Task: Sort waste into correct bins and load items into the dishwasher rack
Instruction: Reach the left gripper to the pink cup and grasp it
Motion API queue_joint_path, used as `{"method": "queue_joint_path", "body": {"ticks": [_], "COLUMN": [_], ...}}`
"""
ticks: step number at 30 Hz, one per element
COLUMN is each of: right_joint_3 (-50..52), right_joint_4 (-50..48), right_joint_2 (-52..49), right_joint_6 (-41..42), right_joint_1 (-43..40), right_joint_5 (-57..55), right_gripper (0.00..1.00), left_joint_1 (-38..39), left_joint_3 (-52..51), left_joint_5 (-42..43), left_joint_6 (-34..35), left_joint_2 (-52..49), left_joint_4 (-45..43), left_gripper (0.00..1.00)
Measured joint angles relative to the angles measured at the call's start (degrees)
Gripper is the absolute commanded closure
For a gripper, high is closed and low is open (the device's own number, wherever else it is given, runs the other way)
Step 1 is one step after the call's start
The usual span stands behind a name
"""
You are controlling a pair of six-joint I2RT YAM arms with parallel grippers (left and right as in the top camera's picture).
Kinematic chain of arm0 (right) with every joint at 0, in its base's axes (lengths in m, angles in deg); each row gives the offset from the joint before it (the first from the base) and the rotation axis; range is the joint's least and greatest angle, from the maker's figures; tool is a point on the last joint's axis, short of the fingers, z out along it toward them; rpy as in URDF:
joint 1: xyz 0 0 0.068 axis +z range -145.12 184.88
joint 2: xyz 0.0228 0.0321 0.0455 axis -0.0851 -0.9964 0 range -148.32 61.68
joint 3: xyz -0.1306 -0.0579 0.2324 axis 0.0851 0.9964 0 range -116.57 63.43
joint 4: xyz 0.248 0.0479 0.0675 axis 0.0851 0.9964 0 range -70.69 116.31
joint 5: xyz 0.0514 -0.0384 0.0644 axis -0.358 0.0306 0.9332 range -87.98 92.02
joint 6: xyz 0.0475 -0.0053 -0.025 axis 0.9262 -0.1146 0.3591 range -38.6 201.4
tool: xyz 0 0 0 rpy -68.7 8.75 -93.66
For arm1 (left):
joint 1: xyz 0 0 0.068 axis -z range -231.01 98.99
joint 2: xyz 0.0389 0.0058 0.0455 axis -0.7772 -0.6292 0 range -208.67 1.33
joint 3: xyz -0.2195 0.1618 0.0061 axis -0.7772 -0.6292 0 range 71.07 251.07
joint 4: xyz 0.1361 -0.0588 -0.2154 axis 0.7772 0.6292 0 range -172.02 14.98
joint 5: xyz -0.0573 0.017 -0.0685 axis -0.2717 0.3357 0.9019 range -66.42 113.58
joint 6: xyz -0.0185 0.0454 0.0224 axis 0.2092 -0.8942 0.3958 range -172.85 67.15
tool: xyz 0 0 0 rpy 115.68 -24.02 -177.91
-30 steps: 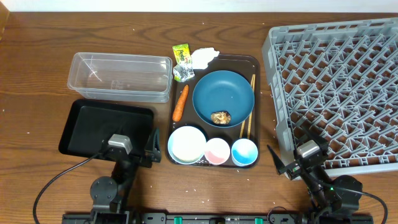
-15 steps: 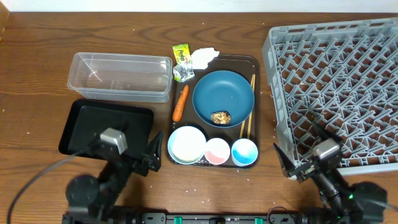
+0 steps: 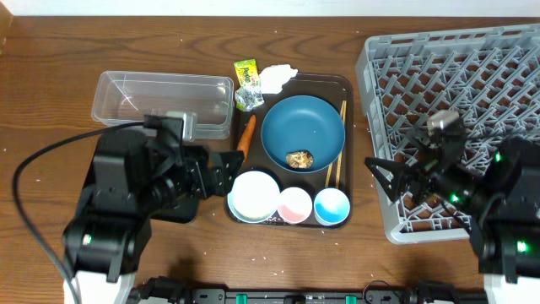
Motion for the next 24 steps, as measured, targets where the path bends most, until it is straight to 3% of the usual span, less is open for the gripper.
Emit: {"method": "queue_joint_path", "body": {"ticks": [7, 13, 17, 24], "right_joint_3": [-0.3, -0.3, -0.3, -0.3], "right_joint_4": [1.4, 9.3, 11.2, 11.2], "right_joint_2": [-5.1, -6.1, -6.2, -6.2], "right_joint_6": [3.2, 12.0, 16.7, 20.3], "right_joint_1": [0.0, 0.0, 0.0, 0.0], "right_joint_5": [3.1, -15.0, -24.3, -29.4], "right_gripper": [0.01, 0.01, 0.01, 0.01], "left_joint_1": [3.3, 14.7, 23.9, 34.5], "left_joint_3": [0.0, 0.1, 0.1, 0.1], "left_joint_5": [5.7, -8.8, -18.1, -27.7], "left_joint_6": [0.7, 0.3, 3.2, 7.2], "left_joint_2": [-3.2, -3.8, -7.1, -19.1], "left_joint_4": [1.0, 8.5, 8.1, 6.6], "left_gripper": [0.02, 0.01, 0.07, 0.23]}}
